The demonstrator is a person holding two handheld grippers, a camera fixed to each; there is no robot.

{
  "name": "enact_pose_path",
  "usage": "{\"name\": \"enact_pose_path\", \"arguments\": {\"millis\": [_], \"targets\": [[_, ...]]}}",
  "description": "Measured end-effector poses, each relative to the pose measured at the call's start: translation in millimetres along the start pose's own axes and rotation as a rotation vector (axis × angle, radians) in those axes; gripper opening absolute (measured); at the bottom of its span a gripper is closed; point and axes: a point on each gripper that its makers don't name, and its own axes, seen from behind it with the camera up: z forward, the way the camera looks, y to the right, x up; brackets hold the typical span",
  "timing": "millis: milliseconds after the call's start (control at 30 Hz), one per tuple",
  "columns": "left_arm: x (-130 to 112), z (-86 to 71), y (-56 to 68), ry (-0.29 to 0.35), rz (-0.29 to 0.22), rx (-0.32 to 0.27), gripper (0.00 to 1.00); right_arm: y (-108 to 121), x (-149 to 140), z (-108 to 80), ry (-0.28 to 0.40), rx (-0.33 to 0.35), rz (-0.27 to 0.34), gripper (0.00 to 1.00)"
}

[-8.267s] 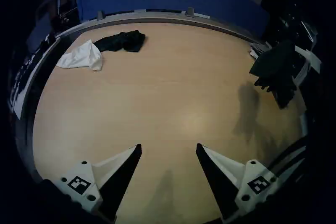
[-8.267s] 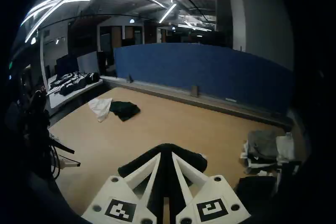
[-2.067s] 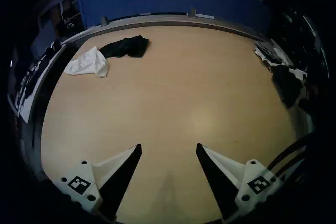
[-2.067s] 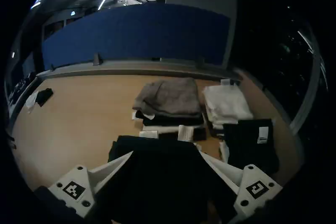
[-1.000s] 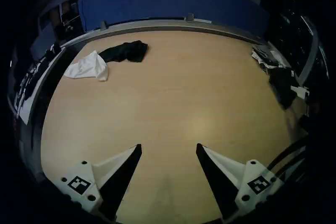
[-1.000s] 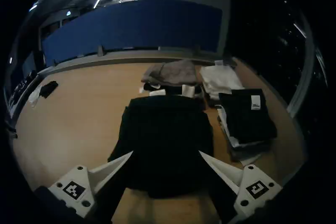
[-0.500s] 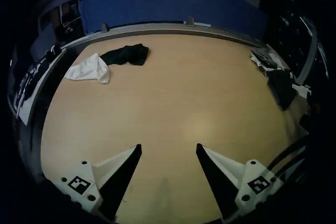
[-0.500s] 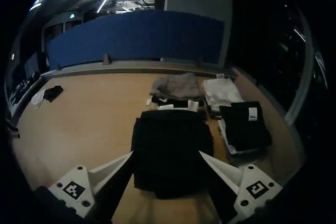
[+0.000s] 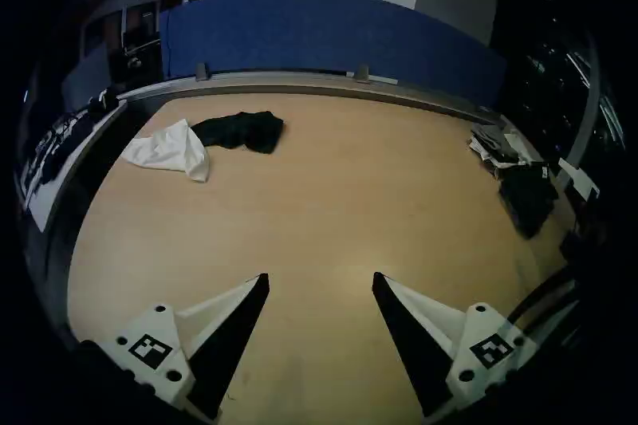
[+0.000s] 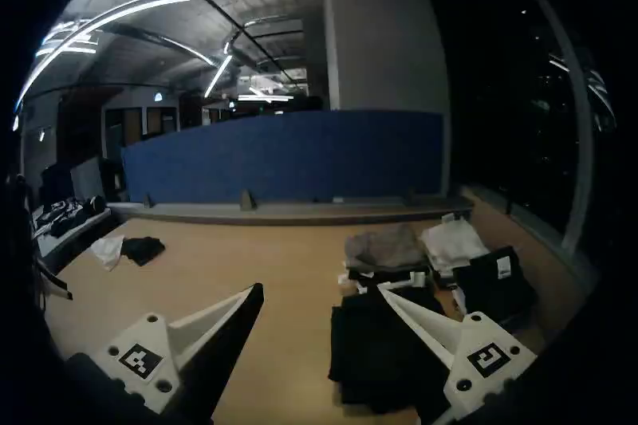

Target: Fold towel

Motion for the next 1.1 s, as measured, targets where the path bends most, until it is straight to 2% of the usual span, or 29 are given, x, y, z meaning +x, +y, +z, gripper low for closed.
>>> {"name": "enact_pose_path", "arguments": {"millis": [200, 267, 400, 600, 700, 800, 900, 1100], "targets": [[29.7, -3.0, -5.7, 0.120, -0.006, 0.004, 0.97, -23.8, 17.2, -7.1, 0.076, -0.037, -0.038, 1.00], [42.2, -5.0, -6.1, 0.169, -0.002, 0.001, 0.96, -35.2, 19.5, -8.5, 0.086, -0.028, -0.043, 1.00], [72.4, -11.0, -11.8, 0.291, 0.013, 0.017, 0.96, -56.5, 19.8, -10.2, 0.088, 0.001, -0.048, 1.00], [118.5, -33.8, -28.4, 0.497, 0.049, 0.089, 0.96, -65.5, 13.3, -6.8, 0.070, -0.002, -0.049, 1.00], [130.5, -38.9, -34.6, 0.549, 0.044, 0.100, 0.97, -68.5, 14.2, -6.5, 0.072, -0.002, -0.051, 1.00], [140.7, -43.1, -43.1, 0.588, 0.021, 0.107, 0.97, -71.0, 16.2, -7.7, 0.082, -0.002, -0.054, 1.00], [148.0, -46.5, -51.4, 0.625, -0.002, 0.121, 0.96, -70.5, 13.6, -7.4, 0.064, -0.012, -0.053, 1.00], [147.5, -42.1, -59.3, 0.651, -0.021, 0.133, 0.96, -73.6, 20.1, -4.7, 0.060, -0.014, -0.058, 1.00]]}}
